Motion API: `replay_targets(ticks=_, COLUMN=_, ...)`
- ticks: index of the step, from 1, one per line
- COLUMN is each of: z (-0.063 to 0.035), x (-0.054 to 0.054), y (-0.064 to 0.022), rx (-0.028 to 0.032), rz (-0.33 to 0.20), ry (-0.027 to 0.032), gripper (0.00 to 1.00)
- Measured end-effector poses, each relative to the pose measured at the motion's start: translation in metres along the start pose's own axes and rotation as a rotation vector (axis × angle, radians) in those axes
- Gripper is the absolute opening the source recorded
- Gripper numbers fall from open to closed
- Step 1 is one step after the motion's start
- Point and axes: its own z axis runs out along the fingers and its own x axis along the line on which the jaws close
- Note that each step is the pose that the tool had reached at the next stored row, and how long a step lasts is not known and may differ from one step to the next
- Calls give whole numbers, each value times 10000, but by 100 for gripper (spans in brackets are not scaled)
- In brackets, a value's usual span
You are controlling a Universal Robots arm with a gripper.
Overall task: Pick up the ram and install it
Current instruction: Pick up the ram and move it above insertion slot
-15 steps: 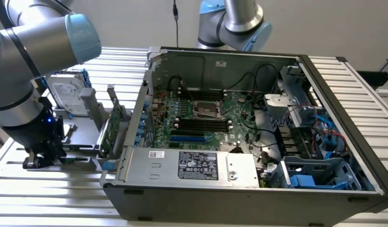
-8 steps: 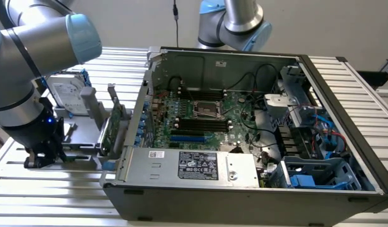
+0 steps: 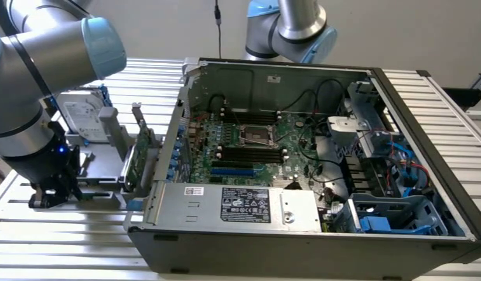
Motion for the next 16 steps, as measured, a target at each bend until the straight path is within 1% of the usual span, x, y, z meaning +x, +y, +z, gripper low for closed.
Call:
replay_targets(ticks=7, z=0, x=0, y=0, rx=-6, rz=690, ry=-40, gripper=14)
replay_targets(ticks=16, z=-11, x=0, y=1, rx=-8, rz=787, ry=-44, gripper=14)
